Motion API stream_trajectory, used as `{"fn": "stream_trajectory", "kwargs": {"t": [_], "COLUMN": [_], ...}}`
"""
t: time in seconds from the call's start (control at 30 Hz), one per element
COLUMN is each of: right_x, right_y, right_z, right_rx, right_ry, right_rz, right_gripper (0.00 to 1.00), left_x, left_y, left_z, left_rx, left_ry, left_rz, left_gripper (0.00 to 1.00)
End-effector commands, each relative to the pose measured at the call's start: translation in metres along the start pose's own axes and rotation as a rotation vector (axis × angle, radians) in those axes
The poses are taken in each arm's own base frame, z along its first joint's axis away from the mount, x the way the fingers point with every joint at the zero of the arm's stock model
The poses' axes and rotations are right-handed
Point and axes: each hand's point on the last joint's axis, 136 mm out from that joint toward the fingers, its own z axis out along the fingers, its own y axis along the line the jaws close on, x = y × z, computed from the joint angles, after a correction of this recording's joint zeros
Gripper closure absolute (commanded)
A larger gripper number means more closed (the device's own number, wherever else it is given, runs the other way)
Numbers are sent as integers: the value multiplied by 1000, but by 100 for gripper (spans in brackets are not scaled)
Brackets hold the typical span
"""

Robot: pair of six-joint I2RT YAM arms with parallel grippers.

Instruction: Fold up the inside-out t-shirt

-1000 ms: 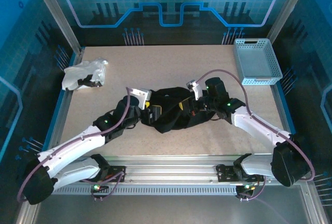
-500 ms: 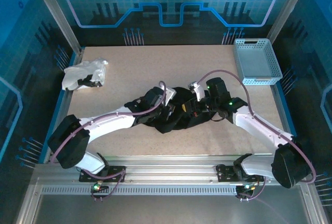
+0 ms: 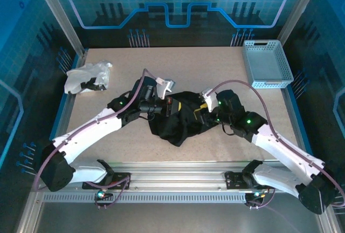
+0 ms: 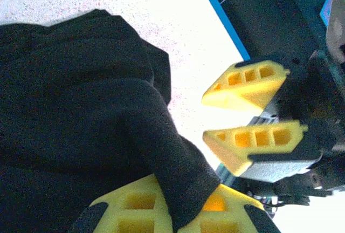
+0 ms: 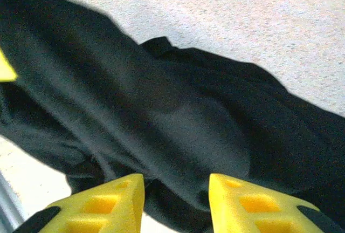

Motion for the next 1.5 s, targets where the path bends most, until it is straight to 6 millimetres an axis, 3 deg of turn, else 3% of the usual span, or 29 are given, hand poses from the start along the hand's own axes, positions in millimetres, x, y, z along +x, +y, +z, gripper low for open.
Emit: {"fn": "stream_trajectory", "kwargs": {"t": [0.0,0.13,0.3,0.47,0.67,0.83,0.97,1.1,1.13,1.23,1.3,1.47], "right_x": [1,8,16,21,11,-11,-13,-15,-17,-21,-20,-20], "right_y": [31,59,57,22,-14,9,25,31,34,41,48,57], "right_z": [0,10,43,73,67,80,100,106,105,92,74,26], "right_rx": [-131,-203,-139,56,119,-13,-55,-81,-99,-187,-317,-559], "right_ry": [-53,-82,-48,8,-51,-118,-90,-96,-101,-107,-110,-111], "right_rz": [-52,-80,-44,-34,43,57,29,12,-1,-17,-14,10], "right_gripper": [55,46,44,46,56,55,52,48,53,85,95,100], "left_x": [-10,-13,-13,-13,-19,-23,-27,-30,-31,-39,-46,-55], "left_y": [-19,-21,-25,-21,-9,-10,-10,-6,-4,14,34,90], "left_z": [-17,-19,-22,-27,-32,-27,-23,-25,-26,-31,-37,-39], "left_rx": [67,71,85,75,69,95,103,91,89,18,-53,-299], "left_ry": [-11,-14,-10,-19,-46,-32,-23,-38,-45,-104,-164,-260], "left_rz": [-53,-55,-52,-56,-93,-101,-101,-108,-110,-123,-139,-97], "left_gripper": [100,100,100,100,100,100,100,100,100,100,100,97]}}
